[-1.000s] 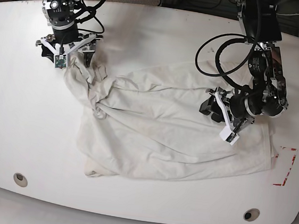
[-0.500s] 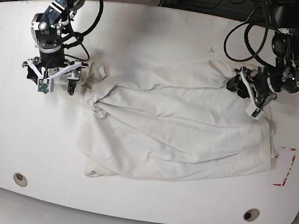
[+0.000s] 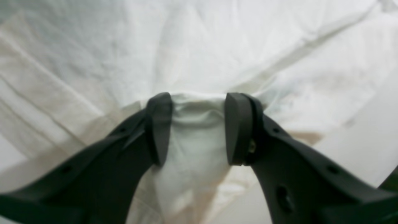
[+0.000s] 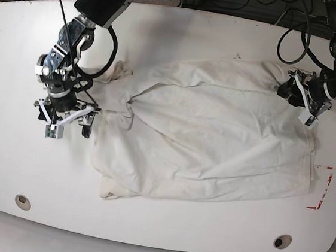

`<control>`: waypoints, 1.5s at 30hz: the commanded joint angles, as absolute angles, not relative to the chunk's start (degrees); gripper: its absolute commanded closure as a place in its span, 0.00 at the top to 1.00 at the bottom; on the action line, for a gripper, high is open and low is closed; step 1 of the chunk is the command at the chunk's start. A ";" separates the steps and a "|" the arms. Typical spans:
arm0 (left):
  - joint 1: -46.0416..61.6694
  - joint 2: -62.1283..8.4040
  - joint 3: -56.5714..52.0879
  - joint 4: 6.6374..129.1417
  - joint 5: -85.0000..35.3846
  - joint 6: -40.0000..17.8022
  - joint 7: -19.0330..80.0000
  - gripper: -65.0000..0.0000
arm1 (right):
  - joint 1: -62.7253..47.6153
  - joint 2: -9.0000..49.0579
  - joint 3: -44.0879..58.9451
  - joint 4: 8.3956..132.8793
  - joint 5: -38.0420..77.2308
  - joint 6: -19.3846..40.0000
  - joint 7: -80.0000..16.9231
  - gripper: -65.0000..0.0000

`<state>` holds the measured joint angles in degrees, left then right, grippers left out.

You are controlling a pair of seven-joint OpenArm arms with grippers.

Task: Layout the t-shirt on the table in an organized manner, then fold the t-shirt properly
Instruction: 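Grasp the shirt hem with the right gripper and the opposite edge with the left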

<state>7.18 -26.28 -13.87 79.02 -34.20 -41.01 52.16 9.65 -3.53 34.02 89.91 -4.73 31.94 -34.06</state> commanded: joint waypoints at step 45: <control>7.43 -31.60 -24.40 98.77 -30.55 -40.00 65.01 0.41 | 23.69 -8.66 27.65 62.99 -3.47 32.13 -32.04 0.70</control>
